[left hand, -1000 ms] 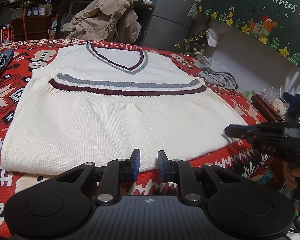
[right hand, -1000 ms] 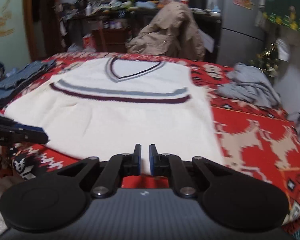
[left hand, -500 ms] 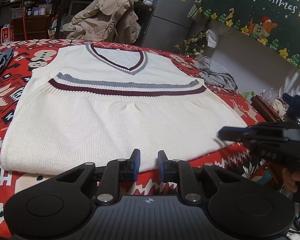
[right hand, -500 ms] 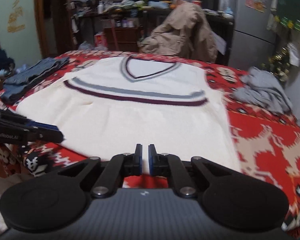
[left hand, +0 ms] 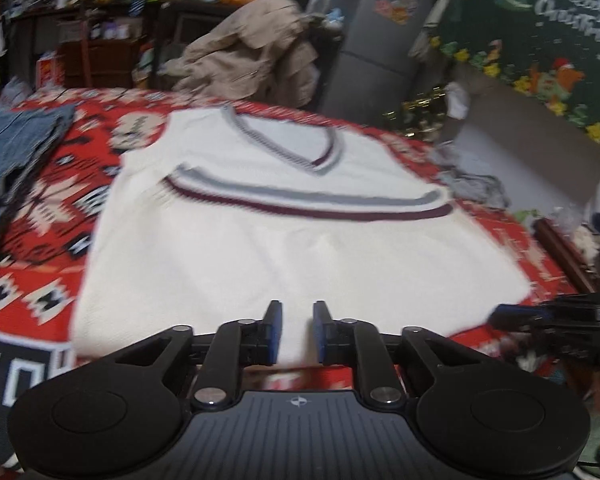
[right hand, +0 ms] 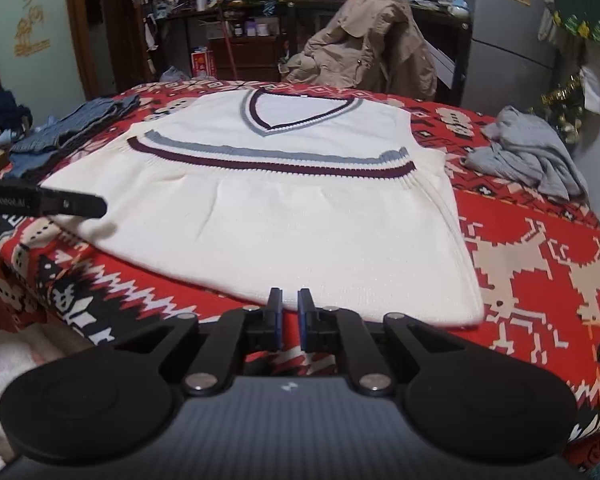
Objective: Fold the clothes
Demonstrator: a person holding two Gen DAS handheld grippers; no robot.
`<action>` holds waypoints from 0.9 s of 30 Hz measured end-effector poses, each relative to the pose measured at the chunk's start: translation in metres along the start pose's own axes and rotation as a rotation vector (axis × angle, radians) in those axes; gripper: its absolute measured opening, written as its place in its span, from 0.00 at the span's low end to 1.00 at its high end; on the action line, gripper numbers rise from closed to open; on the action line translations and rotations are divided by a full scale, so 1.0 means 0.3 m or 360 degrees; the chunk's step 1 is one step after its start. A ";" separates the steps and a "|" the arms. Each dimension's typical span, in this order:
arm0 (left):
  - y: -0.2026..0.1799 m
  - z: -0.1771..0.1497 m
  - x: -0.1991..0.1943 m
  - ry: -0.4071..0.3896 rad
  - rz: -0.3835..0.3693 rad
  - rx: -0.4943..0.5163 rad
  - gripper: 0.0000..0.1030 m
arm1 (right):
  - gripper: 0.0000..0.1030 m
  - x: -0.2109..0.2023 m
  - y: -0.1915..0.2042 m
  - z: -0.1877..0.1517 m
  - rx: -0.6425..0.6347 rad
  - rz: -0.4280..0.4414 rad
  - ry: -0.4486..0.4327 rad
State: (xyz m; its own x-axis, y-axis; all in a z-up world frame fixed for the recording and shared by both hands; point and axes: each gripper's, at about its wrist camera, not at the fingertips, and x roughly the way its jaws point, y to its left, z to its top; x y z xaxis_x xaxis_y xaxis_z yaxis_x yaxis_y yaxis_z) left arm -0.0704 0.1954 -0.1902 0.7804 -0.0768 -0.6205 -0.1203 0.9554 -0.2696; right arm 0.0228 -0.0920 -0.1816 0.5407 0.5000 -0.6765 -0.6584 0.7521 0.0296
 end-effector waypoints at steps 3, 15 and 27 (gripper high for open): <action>0.040 -0.023 -0.026 -0.0007 0.0000 -0.0018 0.09 | 0.08 0.009 0.009 -0.005 -0.0020 -0.0008 0.0011; 0.097 -0.028 -0.144 -0.0116 0.0105 -0.0005 0.07 | 0.07 0.014 0.008 -0.007 -0.0002 -0.0002 0.0011; 0.167 -0.049 -0.144 -0.0046 0.0308 -0.0010 0.05 | 0.07 0.015 0.009 -0.003 0.0007 -0.0002 0.0020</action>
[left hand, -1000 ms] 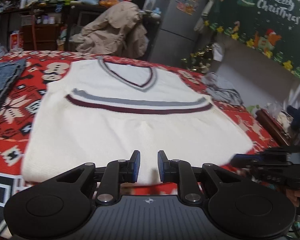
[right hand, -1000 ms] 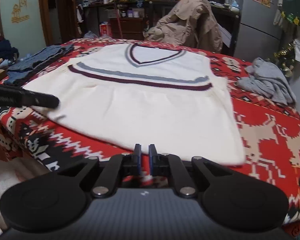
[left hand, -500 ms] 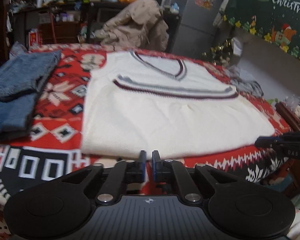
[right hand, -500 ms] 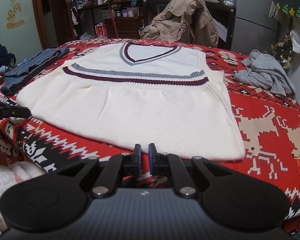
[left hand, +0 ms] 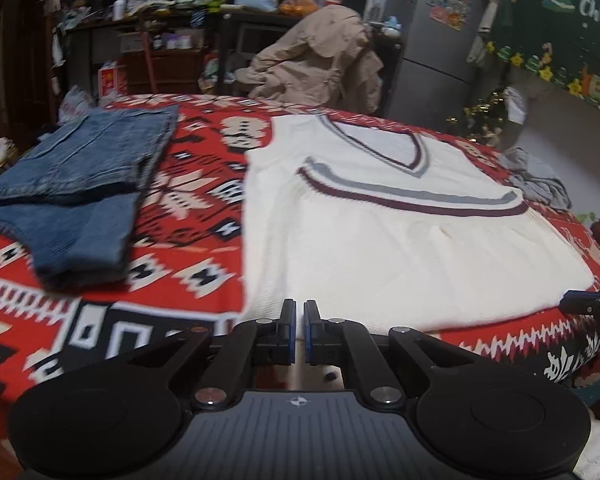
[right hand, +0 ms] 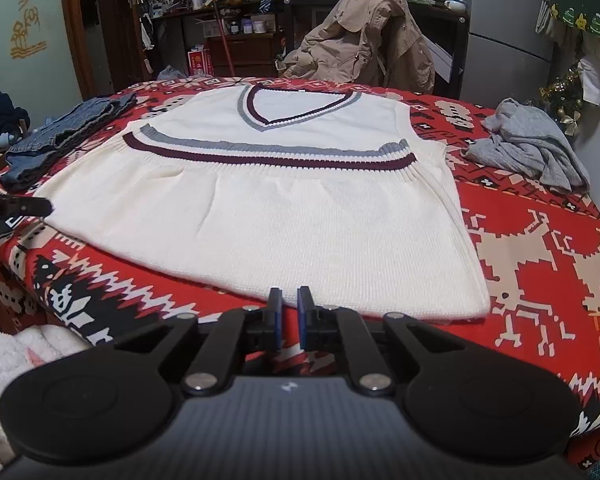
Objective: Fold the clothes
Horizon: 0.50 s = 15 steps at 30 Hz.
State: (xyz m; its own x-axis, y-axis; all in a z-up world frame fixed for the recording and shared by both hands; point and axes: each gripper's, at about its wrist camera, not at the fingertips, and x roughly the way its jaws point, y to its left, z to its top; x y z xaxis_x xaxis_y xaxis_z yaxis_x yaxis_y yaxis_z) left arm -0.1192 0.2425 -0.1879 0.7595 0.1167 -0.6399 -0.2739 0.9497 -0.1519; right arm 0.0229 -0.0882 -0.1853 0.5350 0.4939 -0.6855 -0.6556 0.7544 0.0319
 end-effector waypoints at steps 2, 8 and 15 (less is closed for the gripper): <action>0.000 0.005 -0.016 -0.0002 0.0010 -0.0003 0.04 | 0.07 0.000 0.000 0.000 0.0001 -0.0001 0.0001; -0.036 0.054 -0.006 -0.0036 0.0061 0.0090 0.07 | 0.07 0.000 0.002 0.001 -0.0002 -0.0004 0.0005; -0.009 0.016 -0.026 0.0020 0.0142 0.0201 0.04 | 0.07 -0.001 -0.003 0.000 0.0015 0.0001 0.0002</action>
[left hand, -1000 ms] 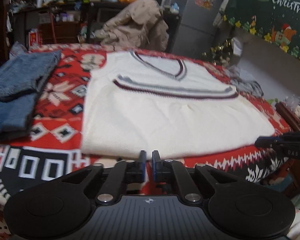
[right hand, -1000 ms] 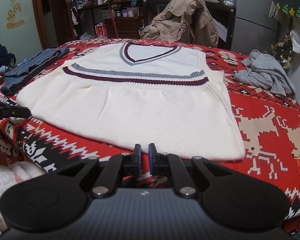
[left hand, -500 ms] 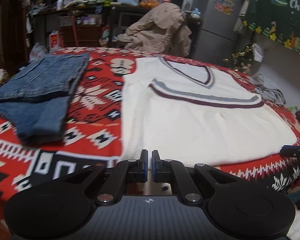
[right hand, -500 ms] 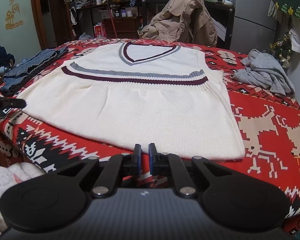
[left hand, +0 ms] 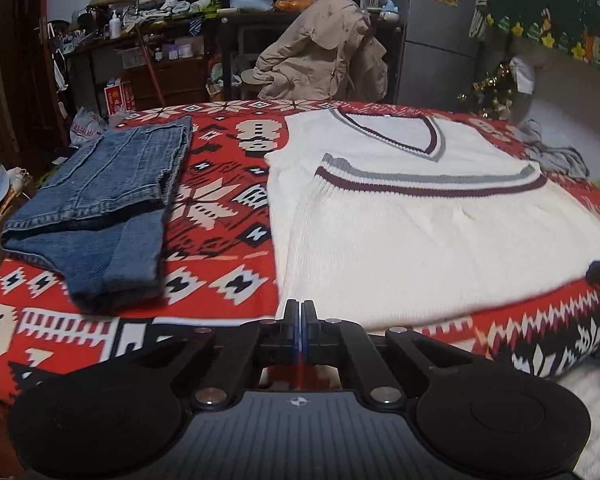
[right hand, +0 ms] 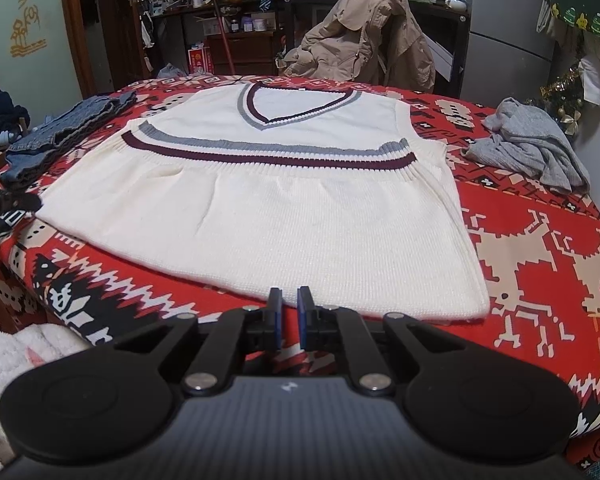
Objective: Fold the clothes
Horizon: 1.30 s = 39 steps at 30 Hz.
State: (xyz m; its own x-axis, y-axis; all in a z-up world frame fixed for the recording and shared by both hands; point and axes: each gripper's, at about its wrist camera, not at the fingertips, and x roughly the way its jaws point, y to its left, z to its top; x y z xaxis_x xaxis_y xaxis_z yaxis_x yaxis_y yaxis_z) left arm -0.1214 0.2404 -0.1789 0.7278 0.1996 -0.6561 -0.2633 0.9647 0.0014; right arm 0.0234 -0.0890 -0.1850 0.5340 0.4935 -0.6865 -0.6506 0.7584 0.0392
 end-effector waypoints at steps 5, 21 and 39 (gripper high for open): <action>0.000 0.005 -0.029 -0.0062 -0.0145 -0.0066 0.04 | 0.08 0.001 0.006 0.001 -0.0010 -0.0009 0.0002; -0.113 0.013 0.005 -0.0010 -0.0264 0.0100 0.04 | 0.08 0.003 0.005 0.003 -0.0004 -0.0008 0.0005; -0.274 0.012 0.034 0.0014 -0.0356 0.0329 0.05 | 0.09 -0.012 0.009 -0.001 -0.0010 -0.0022 -0.0003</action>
State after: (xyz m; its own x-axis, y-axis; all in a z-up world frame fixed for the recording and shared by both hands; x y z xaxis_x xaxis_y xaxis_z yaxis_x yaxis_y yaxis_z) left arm -0.0901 0.1636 -0.1831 0.7475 -0.0225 -0.6639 0.0380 0.9992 0.0088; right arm 0.0194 -0.0888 -0.1827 0.5440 0.4840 -0.6855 -0.6466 0.7624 0.0252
